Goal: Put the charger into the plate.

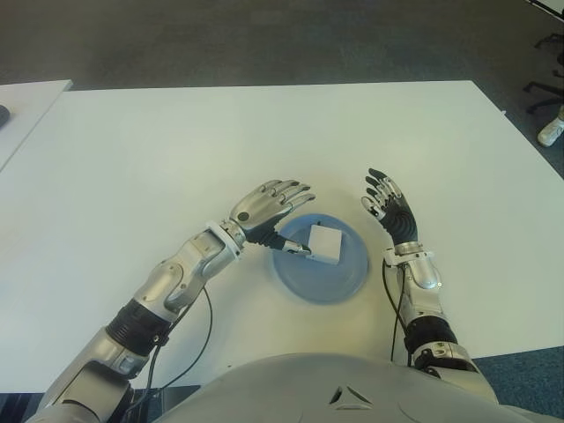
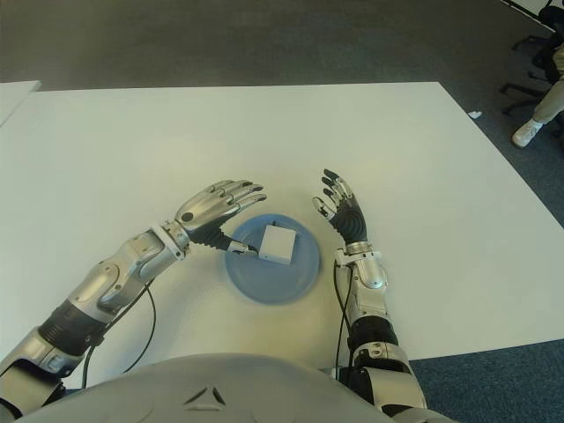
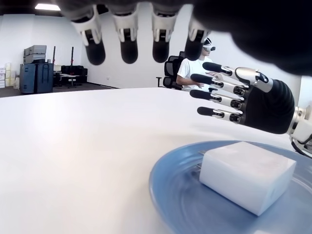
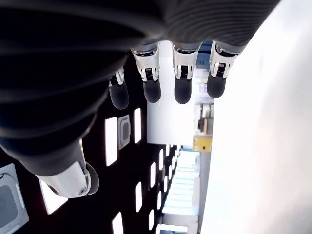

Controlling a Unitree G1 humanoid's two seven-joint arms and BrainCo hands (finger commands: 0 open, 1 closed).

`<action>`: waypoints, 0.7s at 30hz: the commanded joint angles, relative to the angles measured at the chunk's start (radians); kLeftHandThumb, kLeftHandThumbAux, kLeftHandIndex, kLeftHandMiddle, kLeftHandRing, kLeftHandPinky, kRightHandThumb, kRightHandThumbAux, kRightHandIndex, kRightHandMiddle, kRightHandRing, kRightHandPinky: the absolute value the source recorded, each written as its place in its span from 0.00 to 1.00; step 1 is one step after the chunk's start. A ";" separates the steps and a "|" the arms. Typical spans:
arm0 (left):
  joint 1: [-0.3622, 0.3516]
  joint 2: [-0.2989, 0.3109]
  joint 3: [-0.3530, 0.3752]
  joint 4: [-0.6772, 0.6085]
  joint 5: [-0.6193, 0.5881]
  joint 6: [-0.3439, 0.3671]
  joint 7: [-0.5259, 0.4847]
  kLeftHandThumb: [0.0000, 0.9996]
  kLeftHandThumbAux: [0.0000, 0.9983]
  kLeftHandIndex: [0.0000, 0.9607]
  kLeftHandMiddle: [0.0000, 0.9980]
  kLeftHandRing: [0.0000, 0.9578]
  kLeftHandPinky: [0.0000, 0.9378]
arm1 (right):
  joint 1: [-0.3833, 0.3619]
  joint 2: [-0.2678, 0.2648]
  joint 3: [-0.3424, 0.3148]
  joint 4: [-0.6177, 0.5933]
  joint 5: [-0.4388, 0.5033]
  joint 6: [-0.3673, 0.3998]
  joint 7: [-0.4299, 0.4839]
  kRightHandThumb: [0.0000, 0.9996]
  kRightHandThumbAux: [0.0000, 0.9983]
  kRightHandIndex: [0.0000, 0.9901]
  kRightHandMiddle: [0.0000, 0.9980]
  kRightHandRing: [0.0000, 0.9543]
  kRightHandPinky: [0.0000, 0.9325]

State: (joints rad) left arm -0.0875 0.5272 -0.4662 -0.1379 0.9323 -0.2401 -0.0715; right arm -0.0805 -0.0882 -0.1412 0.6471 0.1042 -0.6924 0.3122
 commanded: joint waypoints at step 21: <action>-0.004 0.061 0.216 -0.115 -0.042 0.011 0.020 0.26 0.27 0.00 0.00 0.00 0.08 | 0.095 0.110 0.024 0.131 0.022 -0.012 -0.013 0.25 0.67 0.12 0.10 0.08 0.07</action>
State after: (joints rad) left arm -0.1134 0.5938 -0.2719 -0.2347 0.8751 -0.2423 -0.0718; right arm -0.0878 -0.0825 -0.1369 0.6553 0.1021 -0.6941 0.3043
